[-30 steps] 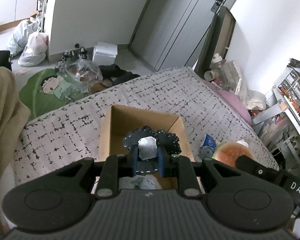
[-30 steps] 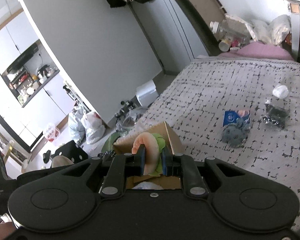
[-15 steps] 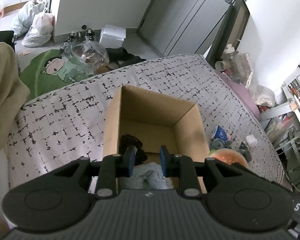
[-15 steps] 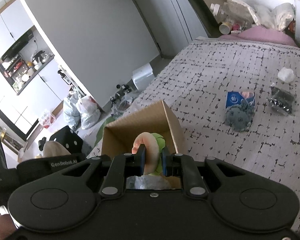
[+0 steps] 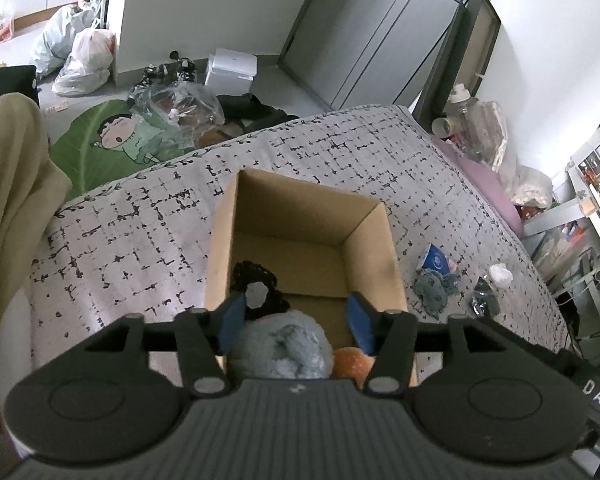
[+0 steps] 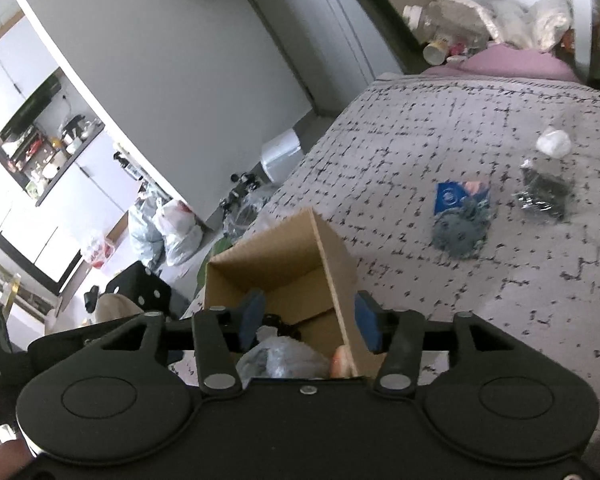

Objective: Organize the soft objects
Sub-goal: 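Lower the scrunchie and burger toy into the cardboard box and open both grippers, then withdraw both grippers up out of the cardboard box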

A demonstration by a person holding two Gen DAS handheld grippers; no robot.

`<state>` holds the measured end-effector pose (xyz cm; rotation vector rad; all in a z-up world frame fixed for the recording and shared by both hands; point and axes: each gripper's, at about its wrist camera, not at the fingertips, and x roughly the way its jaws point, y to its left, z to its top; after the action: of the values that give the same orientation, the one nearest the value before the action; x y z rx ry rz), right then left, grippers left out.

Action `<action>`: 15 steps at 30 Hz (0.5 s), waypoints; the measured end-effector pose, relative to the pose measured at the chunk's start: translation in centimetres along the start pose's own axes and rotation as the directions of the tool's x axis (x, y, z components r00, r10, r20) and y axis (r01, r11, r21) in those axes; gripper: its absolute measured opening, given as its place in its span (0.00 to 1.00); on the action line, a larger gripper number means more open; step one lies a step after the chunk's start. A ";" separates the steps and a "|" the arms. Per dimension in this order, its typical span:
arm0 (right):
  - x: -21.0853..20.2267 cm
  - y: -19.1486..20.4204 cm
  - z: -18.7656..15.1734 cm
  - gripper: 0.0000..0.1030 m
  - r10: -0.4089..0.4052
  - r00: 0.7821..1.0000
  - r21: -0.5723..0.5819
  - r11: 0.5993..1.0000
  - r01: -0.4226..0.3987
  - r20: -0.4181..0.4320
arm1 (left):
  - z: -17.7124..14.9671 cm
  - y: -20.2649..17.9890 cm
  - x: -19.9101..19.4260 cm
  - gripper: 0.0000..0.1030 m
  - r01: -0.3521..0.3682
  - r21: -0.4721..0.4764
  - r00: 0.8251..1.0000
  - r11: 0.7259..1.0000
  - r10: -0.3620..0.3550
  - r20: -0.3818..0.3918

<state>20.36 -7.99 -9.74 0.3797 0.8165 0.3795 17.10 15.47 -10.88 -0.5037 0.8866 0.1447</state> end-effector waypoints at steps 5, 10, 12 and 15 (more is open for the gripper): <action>-1.2 -1.2 0.4 0.59 -0.019 1.000 0.008 1.000 0.019 0.014 | -0.3 -1.5 -1.0 0.69 -0.019 0.035 1.000 0.999 0.018 0.021; -2.4 -2.2 0.7 0.67 -0.037 0.999 0.007 0.999 0.036 0.027 | -0.7 -2.8 -1.8 0.75 -0.019 0.044 0.999 0.999 0.018 0.039; -3.1 -2.6 0.9 0.74 -0.042 0.998 0.004 0.999 0.042 0.038 | -0.8 -3.4 -2.0 0.79 -0.012 0.051 0.999 0.999 0.010 0.042; -4.0 -3.1 1.2 0.82 -0.048 0.997 -0.006 0.999 0.049 0.060 | -1.1 -4.2 -2.3 0.87 0.003 0.063 0.999 0.998 -0.006 0.047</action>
<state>19.29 -12.79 -7.92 0.3619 0.7639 0.3245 16.28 11.46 -8.13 -0.4417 0.8410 0.1237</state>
